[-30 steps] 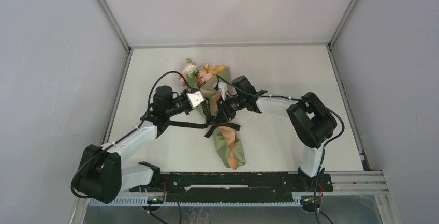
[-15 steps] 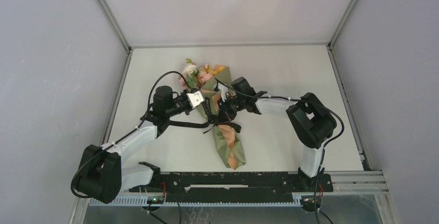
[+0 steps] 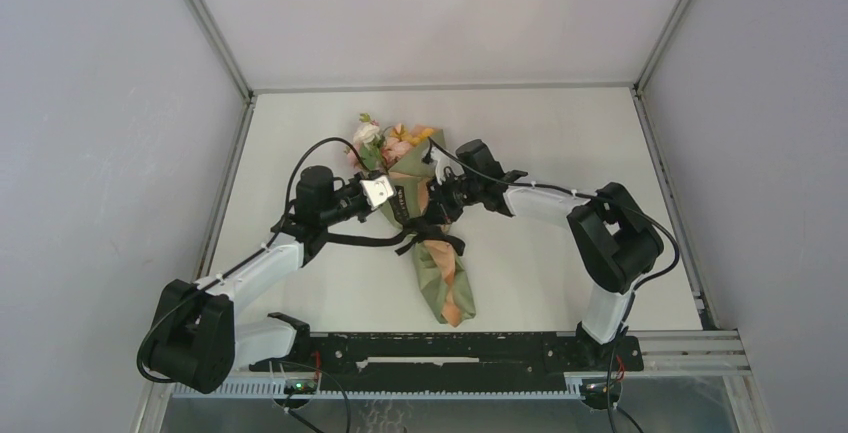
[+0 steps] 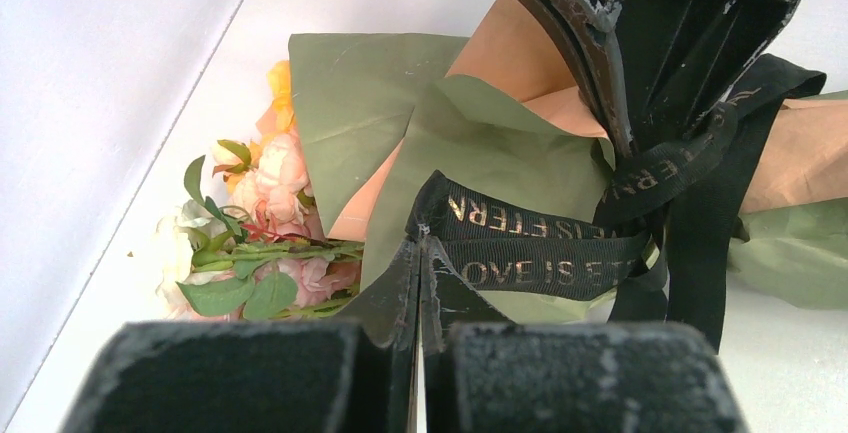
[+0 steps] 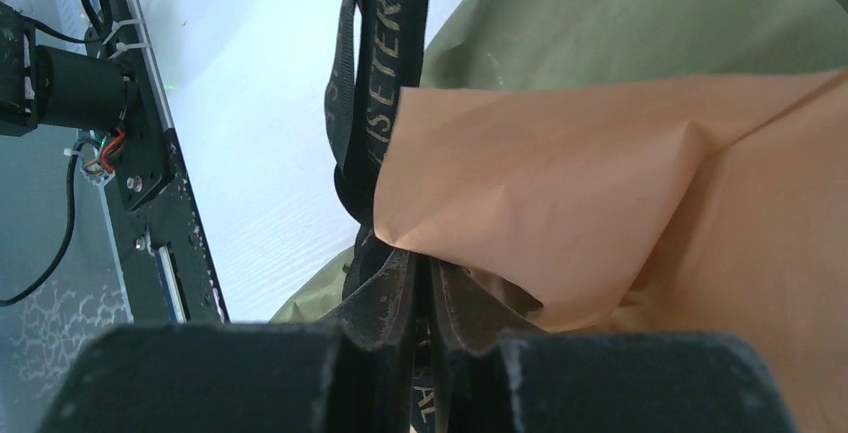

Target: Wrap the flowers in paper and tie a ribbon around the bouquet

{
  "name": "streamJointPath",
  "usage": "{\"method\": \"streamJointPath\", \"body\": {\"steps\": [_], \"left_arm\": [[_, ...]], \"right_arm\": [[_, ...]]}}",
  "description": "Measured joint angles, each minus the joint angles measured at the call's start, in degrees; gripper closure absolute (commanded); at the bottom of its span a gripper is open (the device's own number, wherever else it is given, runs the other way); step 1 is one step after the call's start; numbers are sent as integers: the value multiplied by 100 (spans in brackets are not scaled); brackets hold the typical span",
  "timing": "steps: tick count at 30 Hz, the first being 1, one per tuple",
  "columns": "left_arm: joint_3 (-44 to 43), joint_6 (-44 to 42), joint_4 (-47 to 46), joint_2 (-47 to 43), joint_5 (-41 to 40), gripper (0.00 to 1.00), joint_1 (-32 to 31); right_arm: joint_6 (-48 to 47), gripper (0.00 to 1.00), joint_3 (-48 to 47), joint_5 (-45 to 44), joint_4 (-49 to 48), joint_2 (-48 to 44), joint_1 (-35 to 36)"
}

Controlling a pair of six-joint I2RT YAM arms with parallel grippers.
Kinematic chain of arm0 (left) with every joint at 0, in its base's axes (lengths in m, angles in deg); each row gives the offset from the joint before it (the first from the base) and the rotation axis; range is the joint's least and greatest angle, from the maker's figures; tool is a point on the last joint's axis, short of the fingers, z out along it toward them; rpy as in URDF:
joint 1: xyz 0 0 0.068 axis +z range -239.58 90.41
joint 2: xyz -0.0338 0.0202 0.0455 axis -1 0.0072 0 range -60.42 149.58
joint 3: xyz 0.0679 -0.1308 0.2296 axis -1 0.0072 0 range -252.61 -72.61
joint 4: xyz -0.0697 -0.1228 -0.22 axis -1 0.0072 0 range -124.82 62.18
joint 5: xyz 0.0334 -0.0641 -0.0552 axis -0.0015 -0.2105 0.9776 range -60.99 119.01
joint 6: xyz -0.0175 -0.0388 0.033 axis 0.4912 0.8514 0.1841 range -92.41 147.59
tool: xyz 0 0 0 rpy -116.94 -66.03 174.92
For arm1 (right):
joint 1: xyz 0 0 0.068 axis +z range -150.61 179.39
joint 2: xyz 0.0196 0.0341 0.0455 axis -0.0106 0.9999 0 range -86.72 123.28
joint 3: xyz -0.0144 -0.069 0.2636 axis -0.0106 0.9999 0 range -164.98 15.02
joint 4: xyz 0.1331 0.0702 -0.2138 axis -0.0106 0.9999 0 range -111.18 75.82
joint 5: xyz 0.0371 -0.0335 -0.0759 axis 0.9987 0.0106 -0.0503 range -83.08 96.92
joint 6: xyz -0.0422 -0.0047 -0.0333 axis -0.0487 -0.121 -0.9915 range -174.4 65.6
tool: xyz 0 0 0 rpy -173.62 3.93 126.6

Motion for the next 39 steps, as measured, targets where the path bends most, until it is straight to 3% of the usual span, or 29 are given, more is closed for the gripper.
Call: {"method": "streamJointPath", "body": {"steps": [20,35,39], "left_arm": [[0,0,0,0,0,100,0],[0,0,0,0,0,100,0],[0,-2,0,0,0,100,0]], "right_arm": [[0,73,0,302,-9,61,175],[-31,56,0,619,-26,151,98],[-28,57,0,581,-114,195,155]]}}
